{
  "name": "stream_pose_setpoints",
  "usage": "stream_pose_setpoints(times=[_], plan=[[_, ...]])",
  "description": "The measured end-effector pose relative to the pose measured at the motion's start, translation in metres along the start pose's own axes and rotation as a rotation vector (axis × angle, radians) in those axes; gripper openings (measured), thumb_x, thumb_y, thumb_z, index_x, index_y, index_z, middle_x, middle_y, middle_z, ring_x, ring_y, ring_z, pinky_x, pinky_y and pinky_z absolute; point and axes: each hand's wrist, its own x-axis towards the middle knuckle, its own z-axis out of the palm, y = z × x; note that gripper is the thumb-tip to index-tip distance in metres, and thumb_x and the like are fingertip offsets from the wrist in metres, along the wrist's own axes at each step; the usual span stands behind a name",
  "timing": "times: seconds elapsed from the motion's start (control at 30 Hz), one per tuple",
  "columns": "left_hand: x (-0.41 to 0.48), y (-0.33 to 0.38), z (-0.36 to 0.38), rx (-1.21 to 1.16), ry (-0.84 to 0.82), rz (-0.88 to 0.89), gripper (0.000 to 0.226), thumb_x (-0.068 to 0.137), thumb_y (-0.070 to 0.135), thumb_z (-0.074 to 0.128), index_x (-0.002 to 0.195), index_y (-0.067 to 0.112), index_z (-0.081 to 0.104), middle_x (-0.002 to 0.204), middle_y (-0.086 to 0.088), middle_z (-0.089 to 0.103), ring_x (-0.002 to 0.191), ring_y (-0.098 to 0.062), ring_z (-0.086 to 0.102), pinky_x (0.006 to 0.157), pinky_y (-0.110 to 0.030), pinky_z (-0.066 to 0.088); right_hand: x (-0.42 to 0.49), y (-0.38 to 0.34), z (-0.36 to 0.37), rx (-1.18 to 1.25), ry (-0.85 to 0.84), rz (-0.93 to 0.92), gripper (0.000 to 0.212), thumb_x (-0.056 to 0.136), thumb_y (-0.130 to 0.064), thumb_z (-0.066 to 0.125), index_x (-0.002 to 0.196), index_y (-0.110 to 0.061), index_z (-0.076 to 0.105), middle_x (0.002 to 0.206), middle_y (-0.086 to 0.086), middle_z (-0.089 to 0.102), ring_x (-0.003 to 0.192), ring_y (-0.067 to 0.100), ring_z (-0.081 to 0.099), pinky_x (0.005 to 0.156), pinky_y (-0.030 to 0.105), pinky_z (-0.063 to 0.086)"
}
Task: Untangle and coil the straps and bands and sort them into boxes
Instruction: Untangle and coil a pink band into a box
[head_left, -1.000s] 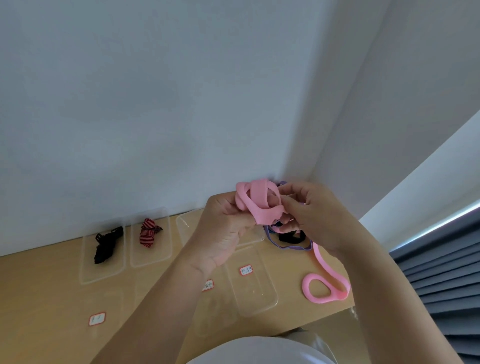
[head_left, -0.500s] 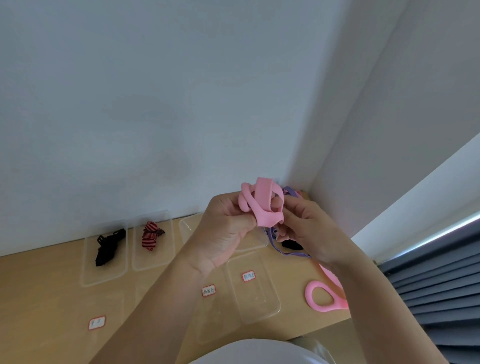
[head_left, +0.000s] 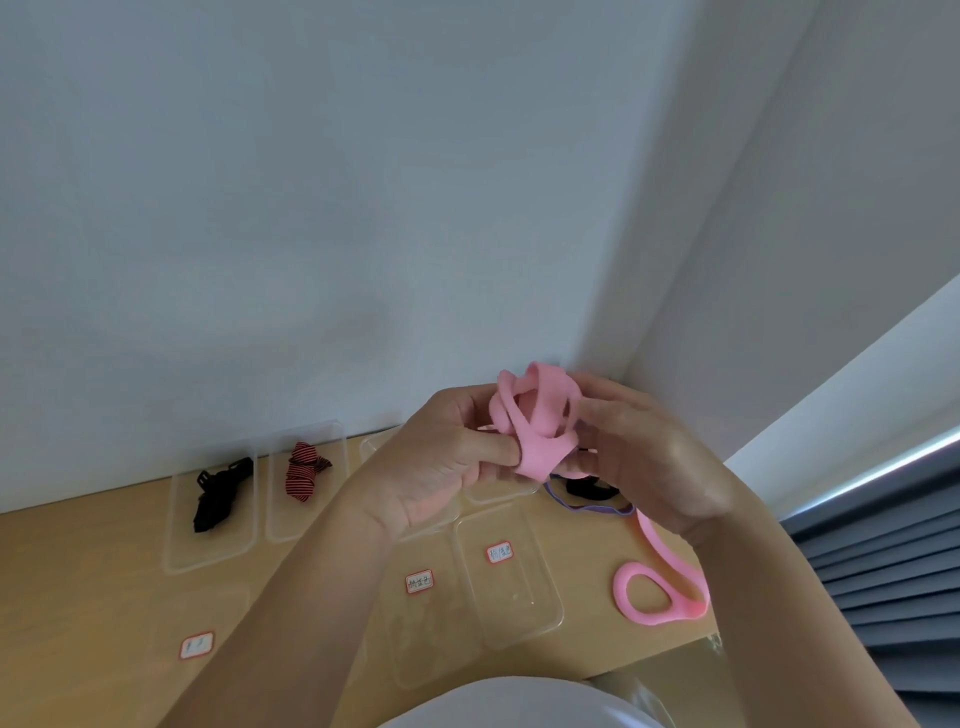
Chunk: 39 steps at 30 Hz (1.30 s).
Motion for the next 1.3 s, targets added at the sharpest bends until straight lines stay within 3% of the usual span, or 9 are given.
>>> stream_pose_setpoints(times=[0.07,0.17,0.3,0.53,0.6,0.73,0.87,1.03,1.3], plan=[[0.002,0.0,0.0,-0.008,0.028,-0.017,0.049,0.07,-0.009,0.062,0.116,0.006,0.072,0.113,-0.02,0.073,0.105,-0.033,0.071,0.08,-0.043,0.061,0.002,0.006,0.002,-0.119,0.106,-0.02,0.035,0.094,-0.027,0.056,0.118,-0.007,0.071,0.102,0.019,0.071,0.088,0.027,0.067,0.077,0.036,0.058],[0.005,-0.002,-0.002,-0.011,0.086,-0.004,0.052,0.069,-0.009,0.064,0.12,0.002,0.07,0.116,-0.02,0.073,0.109,-0.031,0.07,0.085,-0.042,0.06,0.006,0.015,0.005,-0.175,0.168,-0.013,0.026,0.103,-0.025,0.054,0.11,-0.009,0.073,0.095,0.018,0.072,0.083,0.024,0.067,0.092,0.054,0.052],[0.003,-0.003,-0.002,-0.03,0.129,-0.019,0.049,0.072,-0.006,0.064,0.121,-0.002,0.069,0.12,-0.023,0.071,0.115,-0.035,0.068,0.1,-0.047,0.055,0.005,0.017,0.01,-0.177,0.226,-0.017,0.03,0.104,-0.021,0.048,0.111,-0.006,0.072,0.093,0.015,0.073,0.08,0.02,0.068,0.088,0.05,0.052],[0.0,0.001,-0.005,-0.128,0.098,-0.067,0.048,0.084,0.015,0.072,0.129,0.0,0.064,0.124,-0.027,0.067,0.104,-0.039,0.068,0.096,-0.054,0.056,0.006,0.02,0.008,-0.141,0.377,-0.078,0.021,0.101,-0.021,0.057,0.11,-0.014,0.075,0.095,0.016,0.07,0.085,0.028,0.06,0.086,0.05,0.055],[0.001,-0.002,-0.002,-0.105,0.162,-0.04,0.048,0.081,0.007,0.079,0.127,0.002,0.066,0.121,-0.025,0.069,0.105,-0.04,0.07,0.096,-0.059,0.055,0.006,0.021,0.012,-0.156,0.349,-0.09,0.021,0.1,-0.018,0.058,0.113,-0.011,0.072,0.095,0.008,0.073,0.085,0.023,0.065,0.086,0.047,0.057],[0.005,-0.004,-0.003,-0.094,0.33,-0.008,0.039,0.078,0.002,0.079,0.116,0.005,0.07,0.112,-0.021,0.074,0.095,-0.036,0.074,0.091,-0.06,0.056,0.008,0.022,0.016,-0.049,0.294,-0.094,0.024,0.097,-0.006,0.059,0.12,-0.004,0.065,0.094,-0.001,0.076,0.076,0.01,0.071,0.068,0.024,0.056],[0.008,-0.003,-0.02,-0.026,0.376,0.016,0.036,0.085,-0.006,0.074,0.119,0.004,0.069,0.111,-0.02,0.074,0.101,-0.039,0.073,0.085,-0.053,0.061,0.012,0.023,0.007,0.105,0.288,-0.023,0.035,0.098,-0.013,0.06,0.132,-0.009,0.058,0.102,0.002,0.075,0.085,0.017,0.072,0.078,0.033,0.057],[0.014,-0.011,-0.035,0.136,0.235,0.007,0.033,0.092,-0.004,0.067,0.123,0.008,0.07,0.111,-0.016,0.075,0.101,-0.03,0.074,0.079,-0.037,0.06,0.028,0.035,0.0,0.112,0.325,0.024,0.032,0.097,-0.016,0.063,0.127,-0.008,0.062,0.108,0.01,0.075,0.093,0.022,0.072,0.087,0.04,0.058],[0.057,-0.077,-0.059,0.317,0.383,-0.179,0.03,0.079,-0.002,0.079,0.096,0.023,0.077,0.094,-0.007,0.075,0.098,-0.028,0.073,0.086,-0.046,0.062,0.073,0.107,-0.017,-0.003,0.547,0.238,0.018,0.093,-0.006,0.068,0.111,-0.005,0.068,0.11,0.019,0.073,0.081,0.021,0.072,0.065,0.03,0.059]])
